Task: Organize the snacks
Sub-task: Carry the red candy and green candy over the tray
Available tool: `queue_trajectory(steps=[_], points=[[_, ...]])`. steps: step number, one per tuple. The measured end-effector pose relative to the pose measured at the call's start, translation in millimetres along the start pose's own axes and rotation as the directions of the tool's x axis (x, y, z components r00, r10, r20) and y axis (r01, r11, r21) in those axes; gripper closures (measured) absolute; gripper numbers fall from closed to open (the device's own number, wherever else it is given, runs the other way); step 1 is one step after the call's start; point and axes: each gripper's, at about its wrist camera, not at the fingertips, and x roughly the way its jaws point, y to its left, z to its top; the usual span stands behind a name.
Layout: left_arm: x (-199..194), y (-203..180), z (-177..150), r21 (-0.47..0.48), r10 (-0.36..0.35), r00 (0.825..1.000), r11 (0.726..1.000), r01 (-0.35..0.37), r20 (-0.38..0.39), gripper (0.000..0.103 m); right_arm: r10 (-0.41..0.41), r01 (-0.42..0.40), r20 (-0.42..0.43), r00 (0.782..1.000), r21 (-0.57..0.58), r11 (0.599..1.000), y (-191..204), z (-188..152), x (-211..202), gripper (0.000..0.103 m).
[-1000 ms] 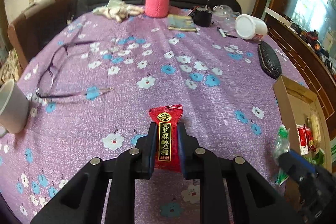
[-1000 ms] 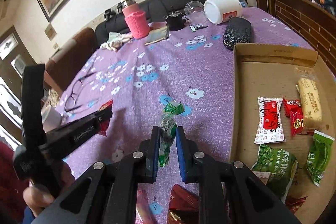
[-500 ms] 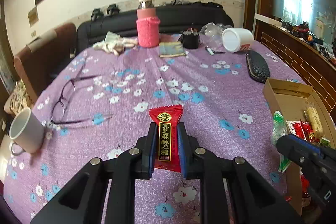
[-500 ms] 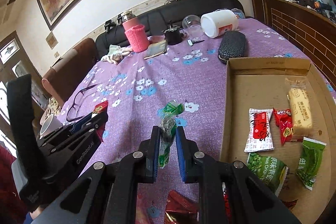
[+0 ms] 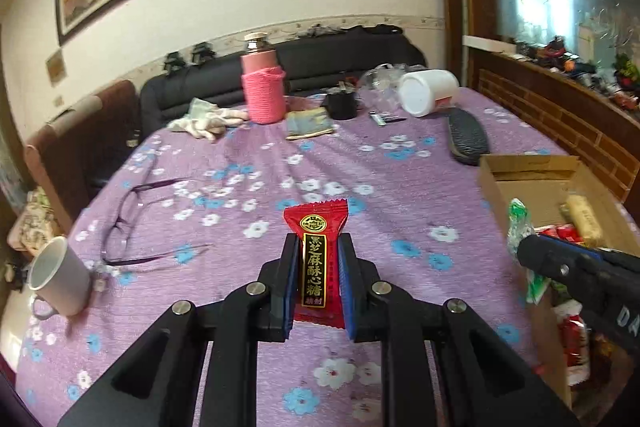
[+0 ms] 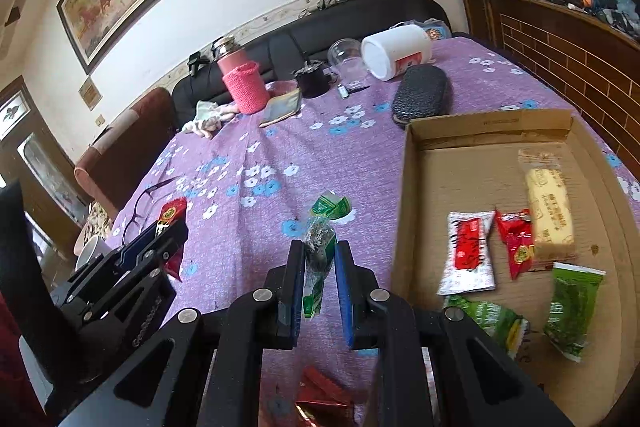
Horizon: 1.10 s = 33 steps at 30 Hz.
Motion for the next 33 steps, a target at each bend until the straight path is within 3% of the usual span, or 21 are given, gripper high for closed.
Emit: queue_trajectory(steps=[3, 8, 12, 15, 20, 24, 30, 33], points=[[-5.1, -0.5, 0.3, -0.018, -0.103, 0.995, 0.995, 0.103, -0.011, 0.085, -0.015, 0.013, 0.034, 0.999, 0.052, 0.999, -20.4, 3.5, -14.7, 0.087], [-19.5, -20.7, -1.6, 0.031, -0.223, 0.975, 0.974, 0.223, -0.002, 0.085, -0.073, 0.06, 0.079, 0.994, 0.163, 0.985, -63.0, 4.3, -39.8, 0.087], [-29.8, -44.6, -9.1, 0.051, -0.383, 0.922, 0.921, 0.385, -0.047, 0.085, -0.135, 0.111, 0.083, 0.987, 0.241, 0.964, -93.9, 1.2, -52.7, 0.087], [-37.3, -66.7, -18.1, 0.077, -0.486, 0.869, 0.867, 0.493, -0.089, 0.085, -0.18, 0.153, 0.075, 0.981, 0.279, 0.948, -110.2, -0.7, -59.4, 0.087], [-43.1, -94.6, -30.4, 0.092, -0.596, 0.786, 0.784, 0.614, -0.166, 0.085, -0.202, 0.18, 0.043, 0.978, 0.311, 0.933, -122.0, -5.0, -60.7, 0.087], [-38.8, -108.8, -36.8, 0.104, -0.613, 0.762, 0.761, 0.64, -0.209, 0.085, -0.206, 0.191, 0.015, 0.978, 0.308, 0.932, -122.9, -4.1, -54.0, 0.087], [-29.5, -118.4, -40.0, 0.102, -0.607, 0.758, 0.761, 0.641, -0.237, 0.085, -0.217, 0.213, -0.02, 0.976, 0.3, 0.93, -123.0, -5.9, -46.4, 0.087], [-22.3, -125.2, -41.2, 0.093, -0.611, 0.747, 0.755, 0.649, -0.262, 0.085, -0.241, 0.24, -0.035, 0.97, 0.299, 0.924, -124.8, -6.9, -43.8, 0.087]])
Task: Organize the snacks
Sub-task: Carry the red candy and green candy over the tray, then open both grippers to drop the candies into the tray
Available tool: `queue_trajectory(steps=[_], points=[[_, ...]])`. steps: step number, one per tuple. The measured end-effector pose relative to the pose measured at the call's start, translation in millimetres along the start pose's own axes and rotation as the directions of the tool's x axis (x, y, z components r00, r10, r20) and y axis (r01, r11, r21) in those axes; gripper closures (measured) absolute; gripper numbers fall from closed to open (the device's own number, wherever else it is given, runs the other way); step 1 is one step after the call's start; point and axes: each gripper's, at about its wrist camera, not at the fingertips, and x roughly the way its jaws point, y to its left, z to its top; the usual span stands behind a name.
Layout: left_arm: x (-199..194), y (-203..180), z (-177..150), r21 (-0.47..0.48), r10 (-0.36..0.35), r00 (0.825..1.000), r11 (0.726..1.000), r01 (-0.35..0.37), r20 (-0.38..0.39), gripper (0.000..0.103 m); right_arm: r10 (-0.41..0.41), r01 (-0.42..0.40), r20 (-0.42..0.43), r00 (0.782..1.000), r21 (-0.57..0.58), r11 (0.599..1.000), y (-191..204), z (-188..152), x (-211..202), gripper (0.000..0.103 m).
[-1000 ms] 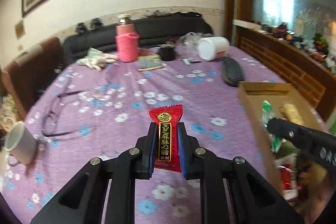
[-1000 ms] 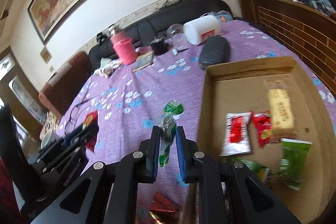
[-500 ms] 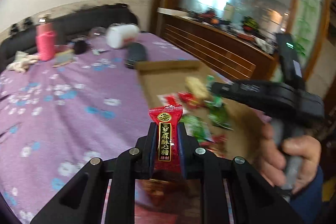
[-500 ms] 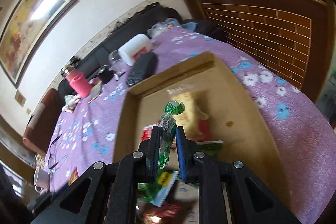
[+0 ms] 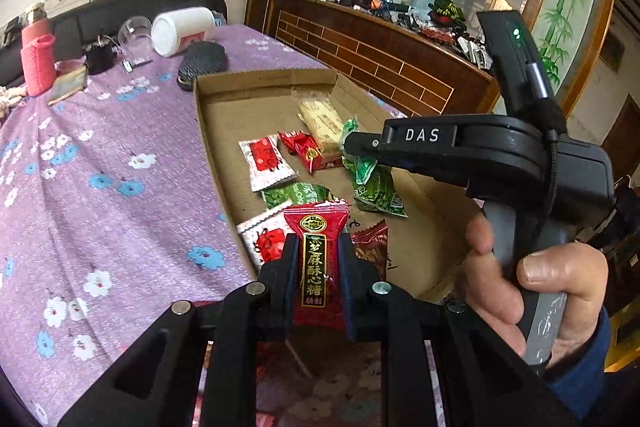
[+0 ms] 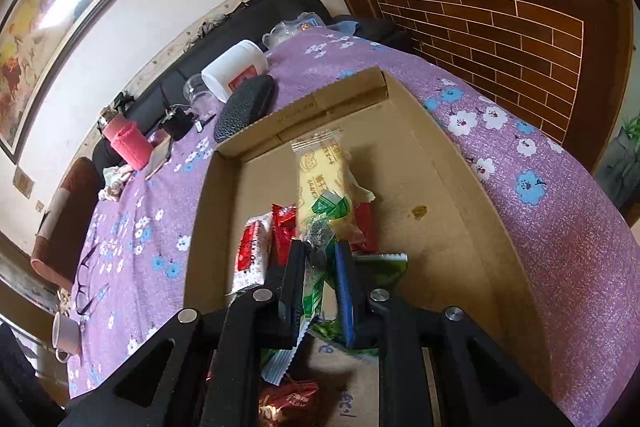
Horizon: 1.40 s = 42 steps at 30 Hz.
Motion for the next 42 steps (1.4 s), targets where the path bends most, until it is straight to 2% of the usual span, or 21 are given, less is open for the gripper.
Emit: queue_trajectory(steps=[6, 13, 18, 20, 22, 42], points=[[11.0, -4.4, -5.6, 0.035, 0.011, 0.999, 0.999, -0.01, -0.035, 0.085, -0.043, 0.043, -0.003, 0.999, 0.007, 0.999, -3.4, 0.8, 2.0, 0.087], [9.1, -7.3, -8.5, 0.05, 0.013, 0.999, 0.999, -0.012, -0.033, 0.085, -0.042, 0.042, -0.007, 0.999, 0.021, 0.999, -5.0, 1.0, 1.1, 0.086], [6.1, -6.5, -7.9, 0.04, 0.009, 1.0, 0.999, -0.008, -0.023, 0.083, -0.049, 0.049, 0.003, 0.999, 0.021, 0.999, -3.5, 0.3, 0.2, 0.086], [3.0, -6.0, -7.2, 0.035, 0.007, 1.0, 0.999, -0.007, -0.013, 0.076, -0.049, 0.049, 0.01, 0.999, 0.024, 0.999, -3.1, 0.4, -1.4, 0.086], [0.0, -5.3, -6.5, 0.028, -0.001, 1.0, 1.0, 0.001, -0.003, 0.075, -0.054, 0.053, 0.016, 0.998, 0.024, 0.998, -2.6, 0.4, -2.4, 0.086], [-10.3, 0.1, -4.1, 0.001, -0.015, 1.0, 1.0, 0.015, 0.008, 0.074, -0.03, 0.027, 0.051, 0.998, 0.043, 0.999, -2.4, 1.6, -12.3, 0.086]])
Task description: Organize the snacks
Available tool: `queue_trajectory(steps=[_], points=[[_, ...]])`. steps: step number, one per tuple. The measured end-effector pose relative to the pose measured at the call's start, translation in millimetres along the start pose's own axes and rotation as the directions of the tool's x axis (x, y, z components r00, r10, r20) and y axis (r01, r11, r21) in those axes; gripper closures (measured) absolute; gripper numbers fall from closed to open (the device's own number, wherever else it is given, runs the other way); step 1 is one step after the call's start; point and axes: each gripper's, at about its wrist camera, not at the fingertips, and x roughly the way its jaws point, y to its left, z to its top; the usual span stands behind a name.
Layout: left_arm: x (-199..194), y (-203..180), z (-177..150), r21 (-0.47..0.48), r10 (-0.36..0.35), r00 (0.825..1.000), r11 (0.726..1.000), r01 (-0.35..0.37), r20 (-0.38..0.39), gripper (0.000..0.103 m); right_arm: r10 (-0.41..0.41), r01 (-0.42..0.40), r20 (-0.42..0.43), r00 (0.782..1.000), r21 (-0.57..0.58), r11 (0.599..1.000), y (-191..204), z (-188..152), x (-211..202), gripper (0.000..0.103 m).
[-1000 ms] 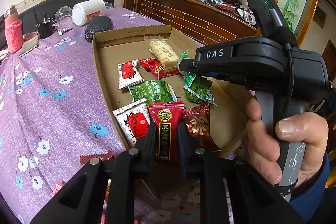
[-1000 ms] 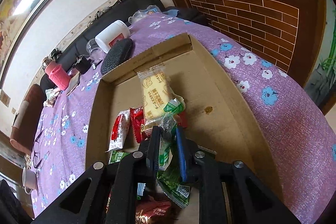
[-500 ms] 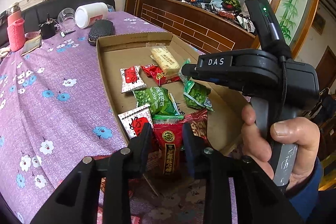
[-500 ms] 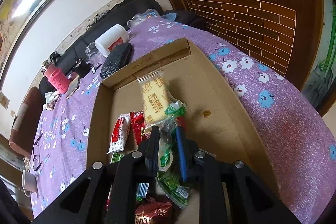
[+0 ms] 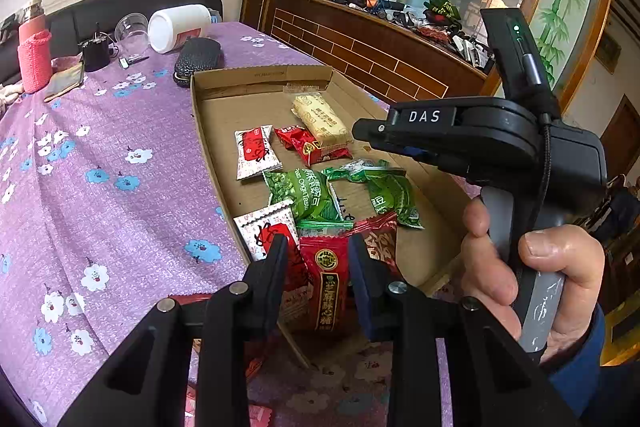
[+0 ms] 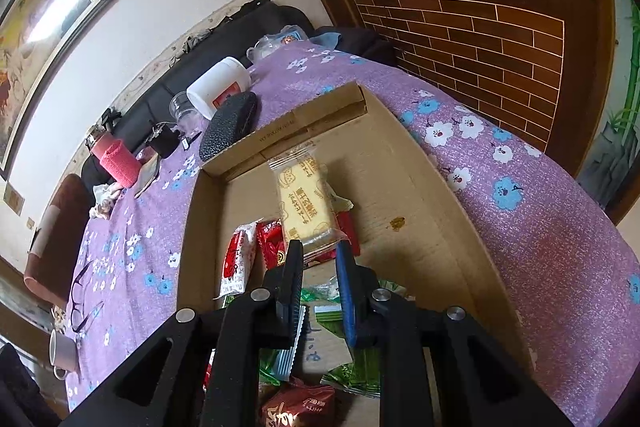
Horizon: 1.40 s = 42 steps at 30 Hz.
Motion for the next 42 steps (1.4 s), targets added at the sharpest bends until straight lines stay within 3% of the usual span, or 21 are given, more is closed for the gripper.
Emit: queue_trajectory(steps=[6, 12, 14, 20, 23, 28, 34, 39, 42], points=[[-17.0, 11.0, 7.5, -0.027, 0.001, 0.999, 1.0, 0.0, 0.036, 0.074, -0.019, 0.02, 0.018, 1.0, -0.058, 0.998, 14.0, -4.0, 2.9, 0.086], [-44.6, 41.6, 21.2, -0.121, 0.06, 0.996, 0.991, -0.052, 0.062, 0.068, -0.009, 0.014, 0.041, 0.999, -0.133, 0.991, 28.8, -10.7, 4.5, 0.086], [-50.8, 50.8, 22.6, -0.146, 0.119, 0.992, 0.983, -0.114, 0.029, 0.065, -0.001, 0.008, 0.047, 0.999, -0.136, 0.991, 28.7, -10.7, 2.8, 0.086], [-56.7, 78.2, -0.3, -0.219, 0.182, 0.975, 0.954, -0.207, -0.129, 0.063, 0.032, -0.026, 0.049, 0.998, -0.111, 0.994, 23.2, -9.1, -3.2, 0.086], [-60.2, 85.6, -25.0, -0.274, 0.165, 0.964, 0.936, -0.22, -0.209, 0.063, 0.044, -0.037, 0.054, 0.998, -0.114, 0.993, 25.1, -9.8, -5.7, 0.085], [-67.0, 87.6, -52.3, -0.376, 0.115, 0.966, 0.905, -0.199, -0.233, 0.063, 0.07, -0.064, 0.056, 0.996, -0.104, 0.993, 25.3, -10.0, -9.6, 0.085], [-42.8, 70.5, -56.7, -0.35, 0.111, 0.959, 0.915, -0.202, -0.263, 0.063, 0.1, -0.092, 0.06, 0.993, -0.121, 0.988, 29.2, -12.7, -13.3, 0.085], [-34.2, 61.1, -50.8, -0.276, 0.209, 0.948, 0.922, -0.273, -0.239, 0.063, 0.151, -0.14, 0.051, 0.987, -0.175, 0.974, 40.5, -16.9, -16.8, 0.085], [-32.2, 66.5, -46.0, -0.234, 0.283, 0.932, 0.913, -0.333, -0.225, 0.07, 0.212, -0.2, 0.026, 0.977, -0.242, 0.949, 55.0, -24.2, -19.3, 0.085]])
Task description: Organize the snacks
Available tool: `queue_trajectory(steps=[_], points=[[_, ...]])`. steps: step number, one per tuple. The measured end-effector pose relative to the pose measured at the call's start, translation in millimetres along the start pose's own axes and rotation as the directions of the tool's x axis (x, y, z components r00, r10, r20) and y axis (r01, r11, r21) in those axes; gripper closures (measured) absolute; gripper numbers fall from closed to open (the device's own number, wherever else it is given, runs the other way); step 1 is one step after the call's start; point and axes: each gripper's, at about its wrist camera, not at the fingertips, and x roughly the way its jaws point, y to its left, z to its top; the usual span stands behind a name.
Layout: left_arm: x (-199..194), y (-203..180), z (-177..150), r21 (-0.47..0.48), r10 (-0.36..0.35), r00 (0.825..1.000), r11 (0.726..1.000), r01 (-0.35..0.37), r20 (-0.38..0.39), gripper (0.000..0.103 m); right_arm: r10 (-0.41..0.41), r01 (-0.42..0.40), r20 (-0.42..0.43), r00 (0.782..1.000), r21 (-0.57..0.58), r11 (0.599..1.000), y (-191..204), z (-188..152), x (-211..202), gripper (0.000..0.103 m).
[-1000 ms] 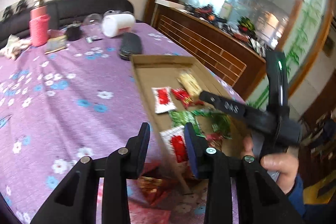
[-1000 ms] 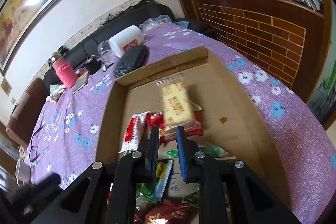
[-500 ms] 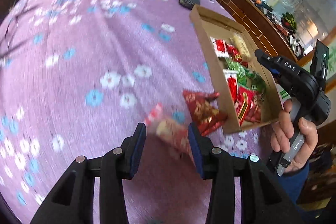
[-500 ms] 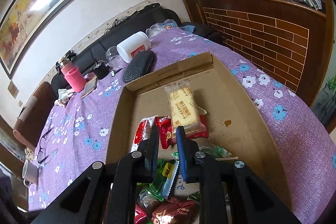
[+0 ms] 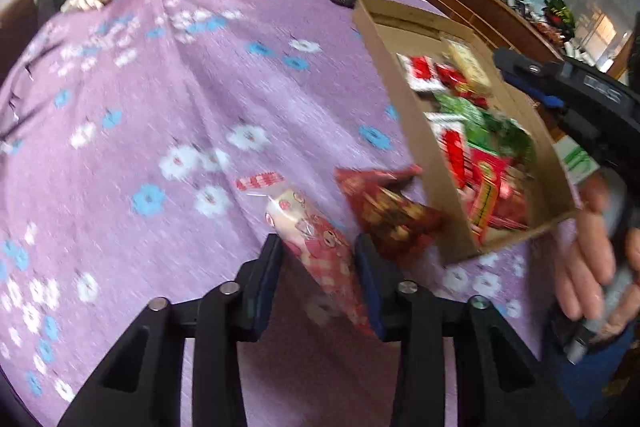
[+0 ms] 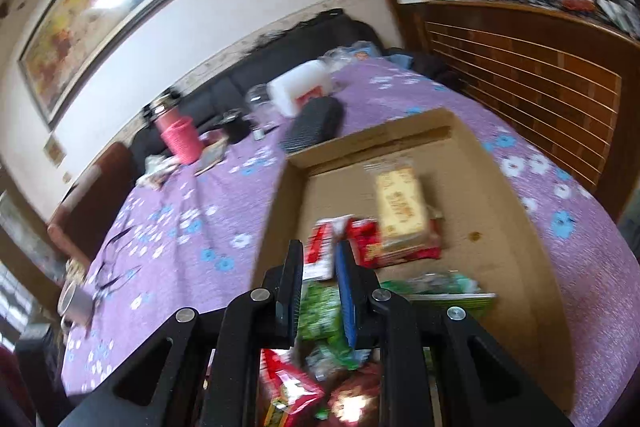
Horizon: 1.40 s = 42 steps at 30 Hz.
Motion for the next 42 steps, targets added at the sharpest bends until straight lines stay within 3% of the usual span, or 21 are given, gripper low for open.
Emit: queue_trajectory(steps=[3, 5, 8, 9, 10, 12, 22, 25, 27, 28, 29, 32, 34, 39, 42], points=[[6.6, 16.4, 12.7, -0.005, 0.104, 0.994, 0.995, -0.104, 0.016, 0.081, 0.116, -0.122, -0.063, 0.991, -0.103, 0.987, 25.5, -8.8, 4.9, 0.085], [8.4, 29.4, 19.9, -0.011, 0.213, 0.976, 0.977, -0.213, 0.047, 0.081, 0.186, -0.208, -0.135, 0.973, -0.179, 0.962, 43.1, -17.3, 9.9, 0.085], [8.8, 48.9, 23.4, -0.055, 0.225, 0.972, 0.974, -0.221, 0.073, 0.081, 0.231, -0.295, -0.234, 0.945, -0.293, 0.909, 70.5, -33.7, 15.2, 0.084], [8.8, 52.1, 23.6, -0.059, 0.229, 0.97, 0.973, -0.224, 0.08, 0.081, 0.234, -0.314, -0.261, 0.936, -0.325, 0.892, 77.7, -38.7, 16.3, 0.077], [8.8, 53.4, 22.7, -0.056, 0.232, 0.969, 0.972, -0.228, 0.089, 0.081, 0.219, -0.314, -0.277, 0.936, -0.369, 0.875, 85.7, -44.5, 17.1, 0.07], [10.6, 51.7, 22.6, -0.044, 0.24, 0.965, 0.971, -0.237, 0.106, 0.081, 0.161, -0.275, -0.276, 0.947, -0.442, 0.854, 97.0, -54.7, 18.8, 0.066], [12.7, 54.9, 27.8, -0.045, 0.232, 0.966, 0.973, -0.229, 0.111, 0.076, -0.078, -0.099, -0.244, 0.967, -0.637, 0.764, 113.5, -78.6, 28.1, 0.066], [12.2, 55.9, 27.0, -0.05, 0.232, 0.967, 0.973, -0.227, 0.109, 0.074, -0.179, -0.035, -0.221, 0.959, -0.717, 0.696, 121.1, -92.1, 35.3, 0.066], [11.9, 56.7, 27.0, -0.052, 0.228, 0.968, 0.973, -0.223, 0.107, 0.074, -0.202, -0.019, -0.198, 0.959, -0.76, 0.65, 127.3, -101.0, 34.8, 0.066], [11.8, 56.7, 26.9, -0.052, 0.227, 0.968, 0.973, -0.223, 0.107, 0.074, -0.196, -0.028, -0.199, 0.96, -0.766, 0.642, 129.3, -103.1, 33.1, 0.073], [11.4, 56.7, 26.5, -0.051, 0.227, 0.968, 0.974, -0.223, 0.107, 0.075, -0.183, -0.048, -0.212, 0.96, -0.768, 0.639, 130.5, -104.8, 32.9, 0.085], [11.3, 56.8, 26.1, -0.048, 0.228, 0.968, 0.973, -0.224, 0.107, 0.075, -0.135, -0.083, -0.221, 0.966, -0.757, 0.648, 132.9, -104.7, 29.6, 0.092], [11.1, 57.3, 25.9, -0.051, 0.225, 0.968, 0.974, -0.221, 0.106, 0.076, -0.092, -0.103, -0.225, 0.97, -0.724, 0.682, 131.8, -98.4, 27.2, 0.097], [11.2, 57.5, 25.0, -0.055, 0.225, 0.968, 0.974, -0.22, 0.108, 0.076, -0.049, -0.095, -0.205, 0.978, -0.636, 0.766, 124.7, -84.9, 33.8, 0.098], [10.7, 57.7, 24.9, -0.057, 0.222, 0.969, 0.974, -0.217, 0.109, 0.077, -0.032, -0.108, -0.208, 0.978, -0.626, 0.772, 125.6, -83.6, 36.5, 0.098]])
